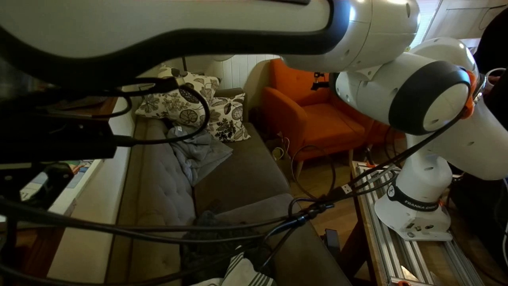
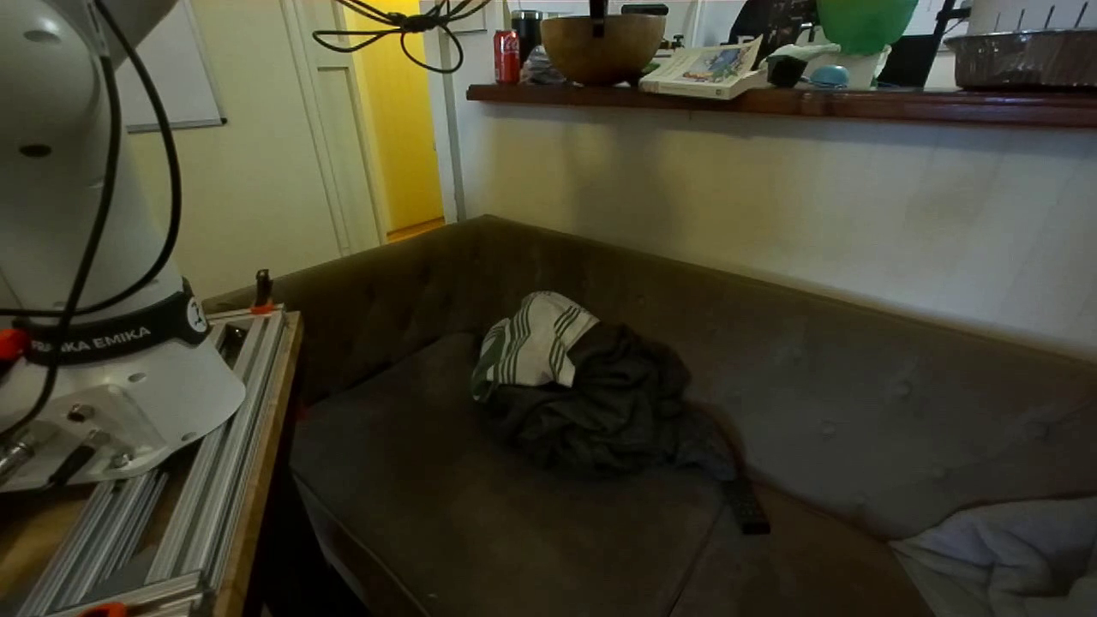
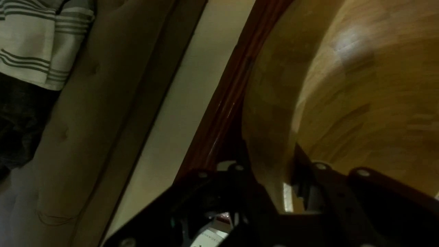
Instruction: Put the brown bowl on the couch
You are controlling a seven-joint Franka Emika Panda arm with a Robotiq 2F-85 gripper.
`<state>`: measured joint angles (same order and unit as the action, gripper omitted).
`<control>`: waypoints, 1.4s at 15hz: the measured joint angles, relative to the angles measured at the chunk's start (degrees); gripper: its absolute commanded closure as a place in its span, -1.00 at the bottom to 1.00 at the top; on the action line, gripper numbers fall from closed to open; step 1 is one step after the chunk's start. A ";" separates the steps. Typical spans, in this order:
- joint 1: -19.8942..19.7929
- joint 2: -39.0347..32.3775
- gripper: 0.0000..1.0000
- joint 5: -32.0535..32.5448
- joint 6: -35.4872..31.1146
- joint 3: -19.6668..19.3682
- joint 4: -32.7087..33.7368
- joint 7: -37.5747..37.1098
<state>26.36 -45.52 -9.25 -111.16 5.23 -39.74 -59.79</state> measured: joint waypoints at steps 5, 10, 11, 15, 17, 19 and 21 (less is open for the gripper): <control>0.13 -0.44 0.92 0.28 0.86 -0.54 0.26 0.00; 0.28 -0.68 0.91 0.83 -1.09 -2.15 1.40 -0.52; 0.36 -0.63 0.91 0.91 -2.16 -2.53 2.31 -0.84; 1.26 0.41 0.91 1.32 -5.38 -3.57 6.75 -1.12; 2.08 1.67 0.91 1.81 -6.14 -4.37 7.94 -1.39; 2.86 3.24 0.91 2.61 -6.38 -6.06 8.30 -4.23; 3.04 4.68 0.91 2.87 -6.08 -8.00 8.19 -8.67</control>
<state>29.40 -40.83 -6.38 -117.24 -2.77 -31.55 -68.46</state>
